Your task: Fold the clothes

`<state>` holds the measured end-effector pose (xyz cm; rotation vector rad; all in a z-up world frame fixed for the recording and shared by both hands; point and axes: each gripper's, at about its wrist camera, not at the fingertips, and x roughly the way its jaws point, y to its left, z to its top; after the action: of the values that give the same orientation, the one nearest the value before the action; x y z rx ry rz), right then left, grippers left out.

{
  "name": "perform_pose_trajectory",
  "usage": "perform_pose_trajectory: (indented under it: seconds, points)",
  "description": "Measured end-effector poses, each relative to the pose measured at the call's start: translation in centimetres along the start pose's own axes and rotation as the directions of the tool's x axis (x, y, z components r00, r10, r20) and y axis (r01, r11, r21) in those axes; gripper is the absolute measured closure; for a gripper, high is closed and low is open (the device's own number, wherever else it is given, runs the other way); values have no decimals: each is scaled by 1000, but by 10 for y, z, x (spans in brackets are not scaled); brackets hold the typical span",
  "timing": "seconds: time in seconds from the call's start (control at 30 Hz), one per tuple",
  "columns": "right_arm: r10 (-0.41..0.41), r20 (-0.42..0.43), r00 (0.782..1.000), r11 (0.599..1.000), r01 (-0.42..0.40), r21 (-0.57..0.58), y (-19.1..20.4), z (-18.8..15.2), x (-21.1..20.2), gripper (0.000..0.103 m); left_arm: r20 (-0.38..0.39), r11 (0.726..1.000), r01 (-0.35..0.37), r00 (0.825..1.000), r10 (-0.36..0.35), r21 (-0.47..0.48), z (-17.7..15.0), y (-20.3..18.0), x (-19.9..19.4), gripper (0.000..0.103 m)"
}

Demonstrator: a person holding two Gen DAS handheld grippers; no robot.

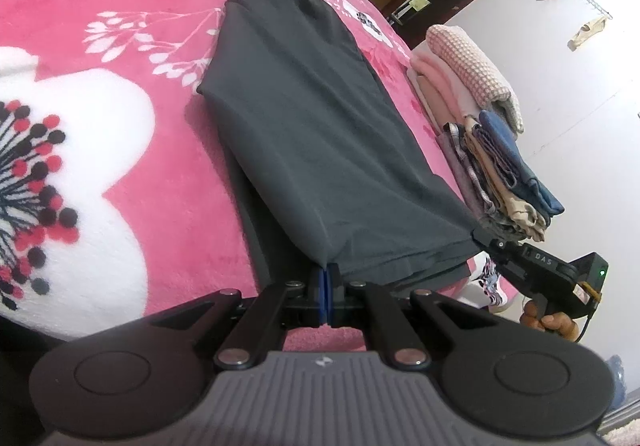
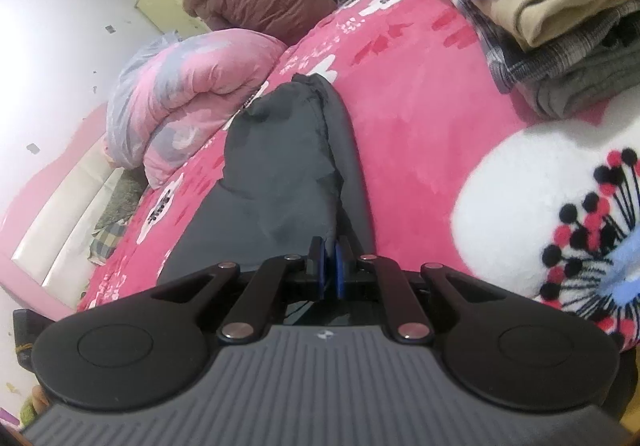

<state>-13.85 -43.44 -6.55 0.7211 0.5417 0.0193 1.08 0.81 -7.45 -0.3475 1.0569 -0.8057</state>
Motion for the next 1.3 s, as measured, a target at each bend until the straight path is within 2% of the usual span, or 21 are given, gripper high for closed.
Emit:
perform_pose_trajectory:
  seconds: [0.23, 0.4, 0.53, 0.63, 0.67, 0.73, 0.8, 0.87, 0.9, 0.97, 1.1, 1.3]
  points:
    - [27, 59, 998, 996, -22, -87, 27, 1, -25, 101, 37, 1000, 20, 999, -21, 23, 0, -2, -19, 101]
    - [17, 42, 999, 999, -15, -44, 17, -10, -24, 101, -32, 1000, -7, 999, 7, -10, -2, 7, -10, 101]
    - [15, 39, 999, 1000, -14, -27, 14, -17, -25, 101, -16, 999, -12, 1000, 13, 49, 3, -1, -16, 101]
    - [13, 46, 999, 1000, -12, -27, 12, -19, -26, 101, -44, 998, -27, 999, 30, 62, 1, 1, -6, 101]
    - [-9, 33, 999, 1000, 10, -23, 8, -22, -22, 101, -61, 997, -38, 997, 43, 73, -2, 2, 0, 100]
    - [-57, 5, 998, 998, 57, -18, 1, -29, -15, 99, -97, 993, -73, 992, 82, 98, -8, 3, 8, 97]
    - [-88, -11, 996, 996, 88, -16, -4, -34, -13, 97, -107, 990, -96, 988, 107, 108, -10, 3, 7, 82]
    - [-100, -12, 995, 995, 100, -15, -6, -36, -17, 95, -85, 990, -95, 991, 105, 107, -8, 4, -3, 76]
    - [-96, -2, 995, 995, 96, -17, -6, -34, -23, 91, -69, 990, -91, 993, 99, 107, -6, 5, -10, 76]
    - [-93, 36, 995, 995, 94, -42, -3, -26, -36, 78, -24, 990, -83, 996, 86, 113, 1, 3, -24, 76]
    - [-43, 82, 996, 994, 51, -93, 7, 0, -40, 78, 52, 977, -72, 997, 62, 199, 19, -15, -26, 76]
    - [31, 5, 1000, 971, -29, -238, 36, 38, 36, 78, 40, 932, -85, 996, 76, 353, 27, -45, 25, 76]
